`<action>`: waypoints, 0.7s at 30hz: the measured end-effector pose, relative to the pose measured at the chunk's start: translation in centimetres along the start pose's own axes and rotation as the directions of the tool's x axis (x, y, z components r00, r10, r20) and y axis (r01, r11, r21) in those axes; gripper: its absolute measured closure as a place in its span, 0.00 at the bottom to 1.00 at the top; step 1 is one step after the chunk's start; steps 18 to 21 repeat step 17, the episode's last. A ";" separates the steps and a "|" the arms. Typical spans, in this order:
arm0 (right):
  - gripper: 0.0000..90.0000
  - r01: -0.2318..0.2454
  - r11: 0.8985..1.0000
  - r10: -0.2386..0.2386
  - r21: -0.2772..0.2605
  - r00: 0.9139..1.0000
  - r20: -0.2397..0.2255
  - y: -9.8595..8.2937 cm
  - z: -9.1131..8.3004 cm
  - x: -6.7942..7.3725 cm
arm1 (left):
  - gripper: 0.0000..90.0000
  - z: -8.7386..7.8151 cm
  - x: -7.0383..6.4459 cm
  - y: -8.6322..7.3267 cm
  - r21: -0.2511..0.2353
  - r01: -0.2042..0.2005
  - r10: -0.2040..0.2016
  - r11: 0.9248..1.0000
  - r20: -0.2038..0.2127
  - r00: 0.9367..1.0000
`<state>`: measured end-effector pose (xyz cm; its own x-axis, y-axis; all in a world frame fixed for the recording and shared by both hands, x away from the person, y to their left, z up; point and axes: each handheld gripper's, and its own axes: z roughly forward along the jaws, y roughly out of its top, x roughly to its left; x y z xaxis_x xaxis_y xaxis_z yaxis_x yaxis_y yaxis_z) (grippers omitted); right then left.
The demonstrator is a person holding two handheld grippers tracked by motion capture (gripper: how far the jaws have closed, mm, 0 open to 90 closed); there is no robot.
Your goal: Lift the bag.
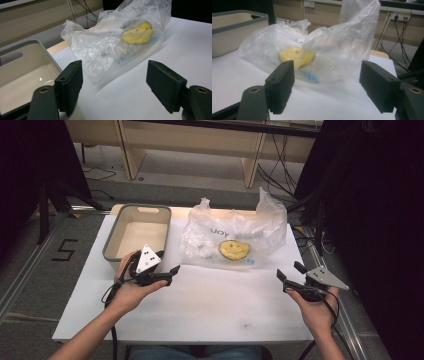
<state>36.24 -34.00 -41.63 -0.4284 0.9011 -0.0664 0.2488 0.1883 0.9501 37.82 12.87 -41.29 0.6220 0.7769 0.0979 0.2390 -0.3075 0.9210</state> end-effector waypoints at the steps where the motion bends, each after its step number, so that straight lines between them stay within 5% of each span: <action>1: 0.33 0.001 1.000 -0.001 0.004 1.000 -0.004 -0.2 -0.1 0.2 | 0.32 -0.2 0.0 -0.3 -0.004 0.006 -0.006 1.000 0.001 1.000; 12: 0.34 -0.004 1.000 0.005 0.015 1.000 -0.030 -1.1 -0.5 0.8 | 0.30 -0.3 0.4 -2.8 0.020 0.014 -0.014 1.000 -0.016 1.000; 21: 0.34 -0.005 1.000 0.005 0.022 1.000 -0.030 -1.4 -0.4 0.7 | 0.29 -0.3 0.4 -3.3 0.031 0.018 -0.017 0.999 -0.022 1.000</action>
